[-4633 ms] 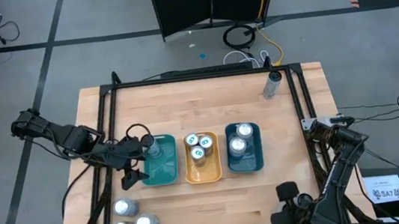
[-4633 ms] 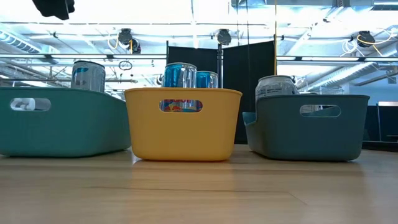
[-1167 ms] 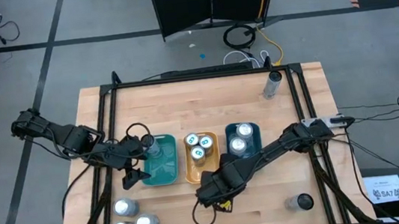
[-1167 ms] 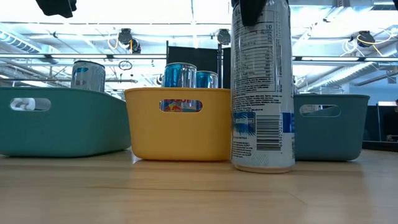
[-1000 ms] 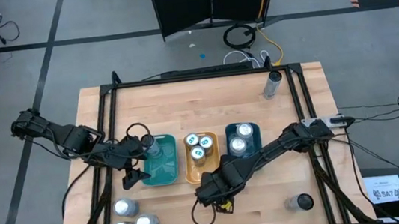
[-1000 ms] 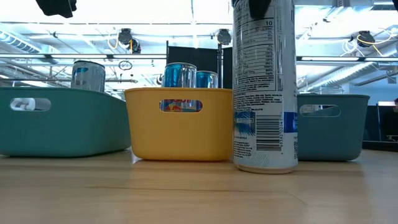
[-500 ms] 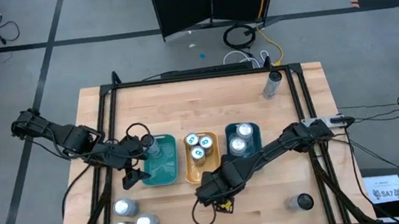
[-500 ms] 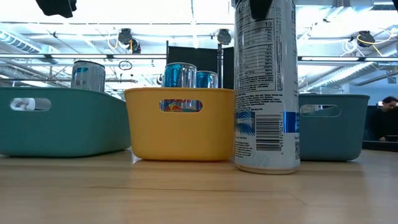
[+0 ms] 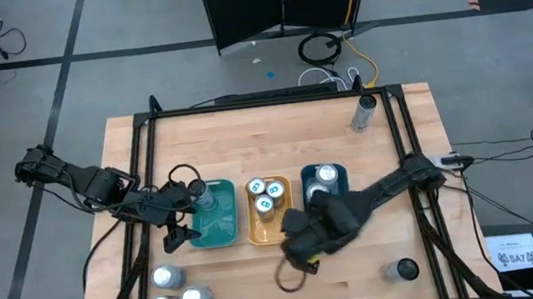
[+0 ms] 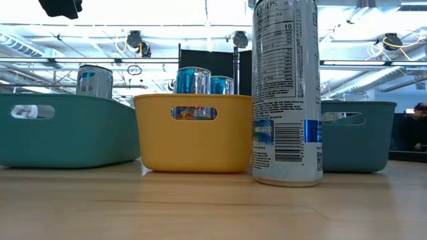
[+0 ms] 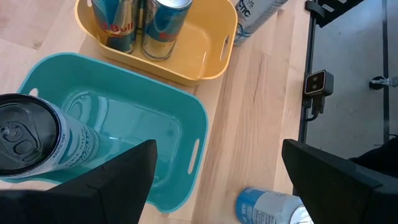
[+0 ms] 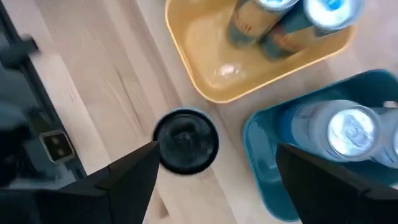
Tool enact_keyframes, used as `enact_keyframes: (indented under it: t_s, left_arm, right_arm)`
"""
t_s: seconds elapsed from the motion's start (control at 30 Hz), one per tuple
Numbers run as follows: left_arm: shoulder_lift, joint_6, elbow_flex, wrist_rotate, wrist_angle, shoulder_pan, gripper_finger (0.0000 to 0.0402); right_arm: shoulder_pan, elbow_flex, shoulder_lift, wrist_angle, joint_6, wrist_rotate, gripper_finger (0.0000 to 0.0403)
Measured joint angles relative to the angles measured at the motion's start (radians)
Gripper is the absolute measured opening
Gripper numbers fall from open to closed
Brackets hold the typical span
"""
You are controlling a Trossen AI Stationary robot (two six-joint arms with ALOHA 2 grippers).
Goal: Sort soda cans
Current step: Move the bottom black can to the lower middle of the table
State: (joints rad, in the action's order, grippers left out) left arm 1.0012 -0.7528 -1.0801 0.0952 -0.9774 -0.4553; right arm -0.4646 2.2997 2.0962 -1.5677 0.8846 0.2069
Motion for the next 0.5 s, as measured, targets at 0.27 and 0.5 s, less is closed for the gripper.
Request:
enact_keyframes:
  t_s: [0.27,0.5]
  left_arm:
    - [0.000,0.000,0.000,0.000,0.000,0.000,0.0354]
    - [0.000,0.001,0.000,0.000,0.000,0.000,0.0354]
  right_arm:
    - [-0.188,-0.008,-0.052,-0.003,0.238,0.192,0.0313]
    - [-0.301,-0.116,-0.094,-0.001,0.464,0.178,0.0313]
